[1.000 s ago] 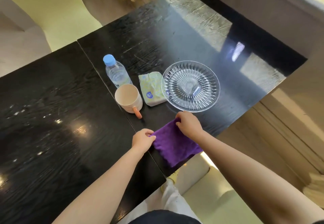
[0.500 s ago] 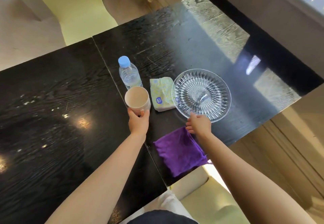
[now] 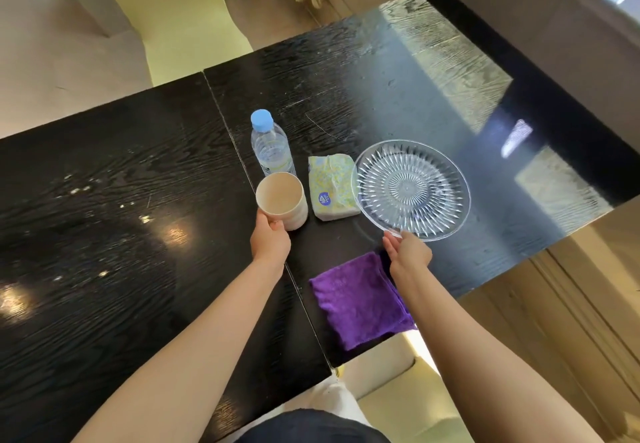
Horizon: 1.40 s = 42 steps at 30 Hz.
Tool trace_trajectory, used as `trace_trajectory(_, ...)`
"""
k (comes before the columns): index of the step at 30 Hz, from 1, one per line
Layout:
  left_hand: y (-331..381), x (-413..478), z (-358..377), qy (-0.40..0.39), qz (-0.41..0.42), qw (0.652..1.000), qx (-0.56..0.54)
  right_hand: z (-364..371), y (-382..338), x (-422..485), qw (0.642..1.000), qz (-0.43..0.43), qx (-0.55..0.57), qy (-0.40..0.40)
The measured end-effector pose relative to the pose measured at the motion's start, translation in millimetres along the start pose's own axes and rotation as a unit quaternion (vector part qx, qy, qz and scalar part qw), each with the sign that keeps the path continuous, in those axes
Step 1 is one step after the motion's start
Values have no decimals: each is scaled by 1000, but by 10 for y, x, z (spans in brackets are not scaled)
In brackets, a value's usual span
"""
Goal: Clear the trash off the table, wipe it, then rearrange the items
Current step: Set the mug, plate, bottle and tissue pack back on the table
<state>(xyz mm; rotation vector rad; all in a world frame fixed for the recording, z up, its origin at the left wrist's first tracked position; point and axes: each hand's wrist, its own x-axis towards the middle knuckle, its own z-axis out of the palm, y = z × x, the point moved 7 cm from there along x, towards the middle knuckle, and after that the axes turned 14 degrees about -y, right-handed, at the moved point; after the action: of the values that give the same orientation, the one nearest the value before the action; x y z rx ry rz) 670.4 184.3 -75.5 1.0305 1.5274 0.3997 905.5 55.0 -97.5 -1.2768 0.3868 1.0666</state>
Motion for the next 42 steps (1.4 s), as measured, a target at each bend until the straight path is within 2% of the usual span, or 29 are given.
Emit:
trace_trajectory(6,79,-140,-247,1,31,999,-10,80,-98,-189,997,-72,5,0)
trace_trajectory(12,187,-363,-727,-2,79,997,0,373,-72,-571,991,-125,-15,-56)
trace_trajectory(18,85,-630,-1560,3,116,993,27,805,97,-1178,977,-155,-40,-140)
trace_trajectory(23,-203,-839,-2366,36,110,993,18,1243,434,-1738,948,-186,-95,-242)
trace_trajectory(27,-553,-1018,-2981,82,90,993,-9,1651,938,-2081,921,-167,-156,-316)
trace_trajectory(31,-988,-1220,-3547,135,63,988,-28,1969,1634,-2233,896,-121,-235,-357)
trace_trajectory(35,-1437,-1437,-4015,183,33,981,-54,2092,2378,-2201,873,-70,-311,-369)
trace_trajectory(42,-2067,-1778,-4590,243,8,967,-76,2161,3374,-2038,859,10,-378,-346)
